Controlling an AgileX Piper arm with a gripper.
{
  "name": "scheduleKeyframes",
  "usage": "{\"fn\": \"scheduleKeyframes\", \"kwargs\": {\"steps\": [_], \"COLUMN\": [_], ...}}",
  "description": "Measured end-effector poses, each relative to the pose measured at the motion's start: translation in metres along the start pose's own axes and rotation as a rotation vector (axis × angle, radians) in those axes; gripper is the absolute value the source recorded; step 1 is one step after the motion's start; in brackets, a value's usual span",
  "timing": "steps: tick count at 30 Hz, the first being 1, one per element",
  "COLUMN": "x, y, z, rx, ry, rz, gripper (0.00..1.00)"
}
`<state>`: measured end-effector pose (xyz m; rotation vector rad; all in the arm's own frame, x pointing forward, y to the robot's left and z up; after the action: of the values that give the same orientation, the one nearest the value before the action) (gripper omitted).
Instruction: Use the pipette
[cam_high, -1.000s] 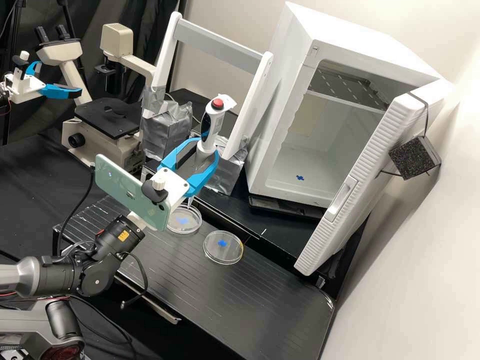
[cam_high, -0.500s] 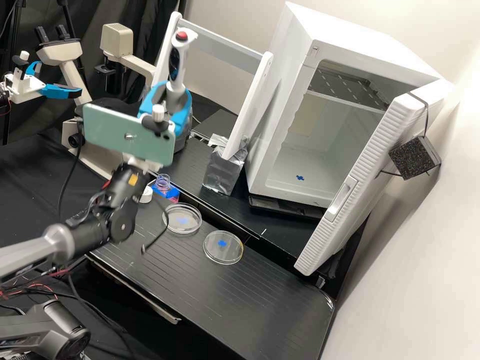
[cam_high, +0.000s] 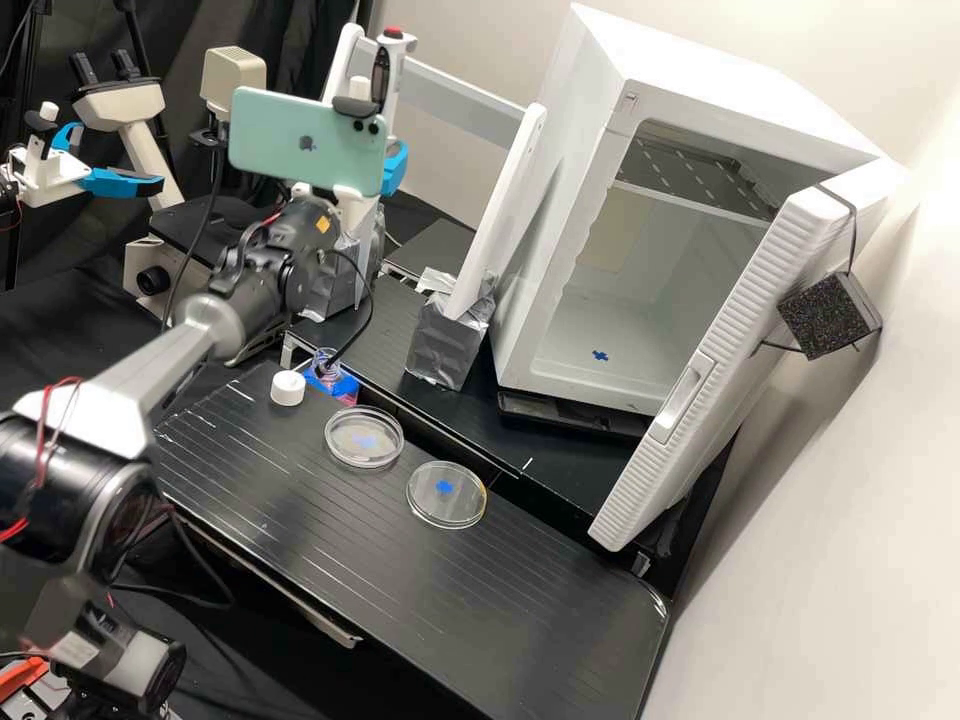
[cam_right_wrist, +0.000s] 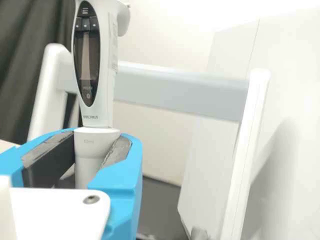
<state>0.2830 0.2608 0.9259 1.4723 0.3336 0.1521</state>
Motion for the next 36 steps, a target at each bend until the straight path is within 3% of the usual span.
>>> {"fn": "scheduleKeyframes", "kwargs": {"steps": [2,3,4,5,6,7,8,9,10,14,18,28,36], "x": [0.008,0.011,0.014,0.016,0.017,0.018,0.019,0.02,0.02,0.019,0.023,0.043,0.047], "y": [0.002,0.002,0.004,0.006,0.008,0.01,0.012,0.014,0.019,0.028,0.035,0.014,0.01], "z": [-0.001,-0.002,-0.004,-0.006,-0.009,-0.011,-0.014,-0.016,-0.02,-0.024,-0.025,-0.017,-0.014], "rx": [0.023,0.053,0.04,0.048,0.02,0.02,0.048,0.043,0.016,0.046,0.04,0.035,0.037], "ry": [-0.025,-0.04,-0.041,-0.035,-0.023,-0.012,0.0,0.014,0.027,0.027,-0.008,-0.047,-0.056], "rz": [-0.02,-0.036,-0.049,-0.056,-0.055,-0.052,-0.048,-0.039,-0.018,0.038,0.082,0.034,0.024], "gripper": [0.0,0.0,0.0,0.0,0.0,0.0,0.0,0.0,0.0,0.0,0.0,0.0,0.0]}}
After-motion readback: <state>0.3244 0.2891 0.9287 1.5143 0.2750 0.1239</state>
